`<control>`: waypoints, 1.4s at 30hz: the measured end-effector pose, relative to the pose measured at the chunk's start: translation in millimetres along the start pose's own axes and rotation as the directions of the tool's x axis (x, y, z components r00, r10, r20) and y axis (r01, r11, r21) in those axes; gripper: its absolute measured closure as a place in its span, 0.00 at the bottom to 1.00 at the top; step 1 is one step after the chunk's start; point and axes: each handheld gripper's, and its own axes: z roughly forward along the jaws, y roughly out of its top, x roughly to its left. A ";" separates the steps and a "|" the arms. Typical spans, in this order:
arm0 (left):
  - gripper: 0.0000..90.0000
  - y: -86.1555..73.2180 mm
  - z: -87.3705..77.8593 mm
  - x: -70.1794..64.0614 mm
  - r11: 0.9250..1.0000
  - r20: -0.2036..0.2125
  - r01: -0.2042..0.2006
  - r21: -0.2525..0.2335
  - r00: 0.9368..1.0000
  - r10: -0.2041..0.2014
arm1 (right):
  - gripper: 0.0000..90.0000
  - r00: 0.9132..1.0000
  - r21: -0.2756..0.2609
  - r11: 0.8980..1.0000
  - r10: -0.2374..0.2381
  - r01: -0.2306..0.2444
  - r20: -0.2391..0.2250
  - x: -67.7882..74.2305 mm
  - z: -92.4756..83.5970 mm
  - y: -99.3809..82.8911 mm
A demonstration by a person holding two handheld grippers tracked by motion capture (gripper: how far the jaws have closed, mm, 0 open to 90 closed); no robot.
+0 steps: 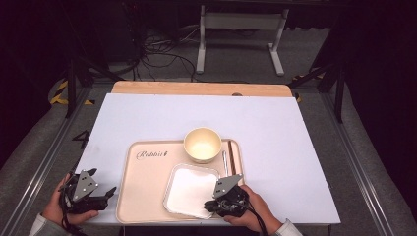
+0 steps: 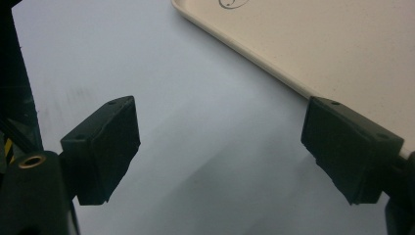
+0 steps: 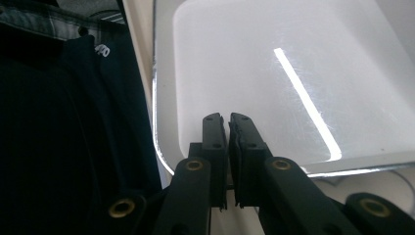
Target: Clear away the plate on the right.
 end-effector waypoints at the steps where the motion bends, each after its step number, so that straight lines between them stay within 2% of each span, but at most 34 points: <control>1: 0.17 0.0 0.0 0.2 1.000 0.000 -0.001 0.001 1.000 0.001 | 0.97 1.000 -0.003 1.000 0.007 -0.007 0.009 -0.5 -1.8 -2.2; 10: 0.17 0.1 0.1 0.1 1.000 0.001 0.000 0.000 1.000 0.000 | 0.96 0.998 -0.009 0.999 0.038 -0.038 0.050 -5.8 -14.5 -15.6; 13: 0.17 -0.1 0.4 0.3 1.000 0.006 0.002 0.002 1.000 -0.002 | 0.95 0.997 -0.014 0.999 0.052 -0.051 0.050 -6.3 -15.6 -17.2; 17: 0.17 -0.4 0.1 0.7 1.000 0.003 0.003 0.001 1.000 -0.003 | 0.94 0.998 -0.007 0.999 0.036 -0.035 0.061 -5.8 -16.4 -16.8; 20: 0.17 -0.4 0.1 0.8 1.000 0.002 0.003 0.001 1.000 -0.003 | 0.93 0.997 -0.017 0.999 0.050 -0.049 0.063 -6.4 -17.2 -16.9; 29: 0.17 -0.7 0.0 0.8 1.000 0.005 0.003 -0.001 1.000 -0.003 | 0.87 0.995 -0.046 0.998 0.038 -0.034 0.093 -8.8 -23.7 -16.1; 35: 0.17 -1.0 0.1 1.0 1.000 0.012 0.013 -0.013 1.000 -0.013 | 0.82 0.988 -0.056 0.998 0.035 -0.027 0.150 -11.8 -29.7 -15.2; 38: 0.17 -1.1 0.0 1.2 1.000 0.012 0.013 -0.013 1.000 -0.013 | 0.81 0.987 -0.066 0.997 0.038 -0.028 0.158 -13.6 -32.2 -15.2; 42: 0.17 -1.1 0.6 1.6 1.000 0.013 0.011 -0.009 1.000 -0.011 | 0.80 0.980 -0.080 0.996 0.042 -0.027 0.197 -17.6 -39.4 -15.0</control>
